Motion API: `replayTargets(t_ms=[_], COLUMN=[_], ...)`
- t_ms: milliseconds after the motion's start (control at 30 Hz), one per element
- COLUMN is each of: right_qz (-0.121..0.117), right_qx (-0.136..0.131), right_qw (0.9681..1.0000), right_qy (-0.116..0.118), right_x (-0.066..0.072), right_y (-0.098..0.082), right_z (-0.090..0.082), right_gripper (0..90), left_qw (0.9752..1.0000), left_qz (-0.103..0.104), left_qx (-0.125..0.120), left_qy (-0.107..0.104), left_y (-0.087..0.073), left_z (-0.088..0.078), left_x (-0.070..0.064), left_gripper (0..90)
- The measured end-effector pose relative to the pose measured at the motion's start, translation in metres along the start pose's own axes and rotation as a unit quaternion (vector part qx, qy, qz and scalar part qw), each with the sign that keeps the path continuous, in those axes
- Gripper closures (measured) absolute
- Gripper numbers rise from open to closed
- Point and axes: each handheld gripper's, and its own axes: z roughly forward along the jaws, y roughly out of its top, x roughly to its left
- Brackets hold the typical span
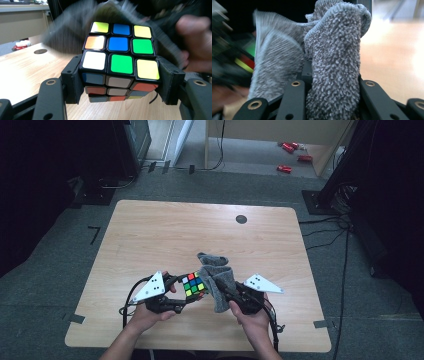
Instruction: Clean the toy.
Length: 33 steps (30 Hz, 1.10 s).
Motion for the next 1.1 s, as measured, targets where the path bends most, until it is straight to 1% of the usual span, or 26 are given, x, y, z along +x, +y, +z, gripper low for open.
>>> replayTargets(t_ms=[67,100,133,167,200,233,267,333,367,400,433,467,500,567,633,700,733,767,833,867,900,967,1000,1033,1100], right_qz=[-0.009,-0.016,-0.022,-0.025,-0.023,-0.009,0.008,0.037,0.047,0.061,0.068,0.067,0.062,0.061,0.063,0.057,0.053,0.05,0.051,0.047,0.045,0.041,0.039,0.036,0.031], right_qx=[-0.033,-0.041,-0.04,-0.032,-0.029,-0.031,-0.028,-0.011,0.001,0.006,0.009,0.011,0.018,0.028,0.047,0.07,0.075,0.07,0.049,0.028,0.012,-0.019,-0.024,-0.021,-0.004], right_qw=[0.9993,0.9988,0.9986,0.9987,0.9988,0.999,0.9987,0.9981,0.9977,0.9965,0.9959,0.9959,0.9965,0.9967,0.9962,0.9955,0.9954,0.996,0.9972,0.9982,0.9985,0.9985,0.9983,0.9982,0.9983], right_qy=[0.014,0.022,0.028,0.032,0.031,0.032,0.041,0.047,0.05,0.058,0.06,0.059,0.052,0.045,0.038,0.029,0.027,0.024,0.024,0.025,0.027,0.033,0.035,0.042,0.049], right_x=[0.007,0.013,0.015,0.018,0.018,0.017,0.013,0.006,0.002,-0.002,-0.005,-0.006,-0.006,-0.008,-0.01,-0.011,-0.011,-0.01,-0.009,-0.008,-0.007,-0.004,-0.002,0.001,0.004], right_y=[0.007,0.01,0.01,0.009,0.007,0.004,0.001,-0.004,-0.007,-0.009,-0.01,-0.01,-0.009,-0.01,-0.012,-0.015,-0.015,-0.014,-0.008,-0.002,0.001,0.008,0.01,0.01,0.005], right_z=[-0.009,-0.011,-0.011,-0.009,-0.007,-0.005,-0.003,0.002,0.005,0.007,0.008,0.008,0.008,0.01,0.013,0.017,0.018,0.017,0.01,0.004,0.0,-0.008,-0.01,-0.009,-0.003], right_gripper=[69.2,69.0,68.8,68.8,69.0,69.1,69.2,69.3,69.3,69.4,69.5,69.6,69.8,69.8,69.8,69.7,69.7,69.7,69.7,69.7,69.7,69.7,69.7,69.7,69.8], left_qw=[1.0,0.9999,0.9999,0.9999,0.9999,0.9999,0.9999,0.9999,0.9999,0.9999,0.9999,0.9999,0.9999,0.9999,0.9998,0.9996,0.9996,0.9996,0.9998,0.9998,0.9997,0.9996,0.9995,0.9995,0.9996], left_qz=[0.003,0.003,0.004,0.005,0.008,0.007,0.005,0.006,0.008,0.008,0.007,0.006,0.005,0.005,0.001,-0.009,-0.009,-0.007,-0.004,-0.002,-0.005,-0.006,-0.004,-0.005,-0.002], left_qx=[0.002,0.002,0.0,0.0,0.003,0.004,0.005,0.008,0.01,0.011,0.009,0.005,0.003,-0.001,-0.01,-0.022,-0.024,-0.024,-0.019,-0.017,-0.018,-0.019,-0.02,-0.02,-0.017], left_qy=[-0.006,-0.01,-0.014,-0.014,-0.011,-0.011,-0.011,-0.009,-0.006,-0.008,-0.01,-0.013,-0.014,-0.014,-0.015,-0.016,-0.015,-0.013,-0.01,-0.011,-0.013,-0.02,-0.023,-0.025,-0.024], left_y=[0.0,0.0,0.001,0.001,0.002,0.001,0.001,0.0,0.0,0.0,0.0,0.0,0.001,0.002,0.003,0.005,0.006,0.006,0.005,0.005,0.004,0.004,0.005,0.005,0.006], left_z=[0.003,0.004,0.005,0.005,0.005,0.004,0.004,0.004,0.005,0.005,0.006,0.006,0.005,0.004,0.001,-0.002,-0.003,-0.004,-0.003,-0.003,-0.002,0.0,0.001,0.002,0.002], left_x=[-0.003,-0.005,-0.006,-0.007,-0.007,-0.007,-0.006,-0.005,-0.006,-0.006,-0.006,-0.006,-0.006,-0.006,-0.005,-0.003,-0.002,-0.002,-0.002,-0.002,-0.003,-0.004,-0.005,-0.007,-0.008], left_gripper=[34.6,34.6,34.6,34.6,34.6,34.6,34.6,34.6,34.5,34.6,34.6,34.6,34.5,34.6,34.6,34.6,34.6,34.6,34.6,34.6,34.6,34.6,34.6,34.6,34.6])
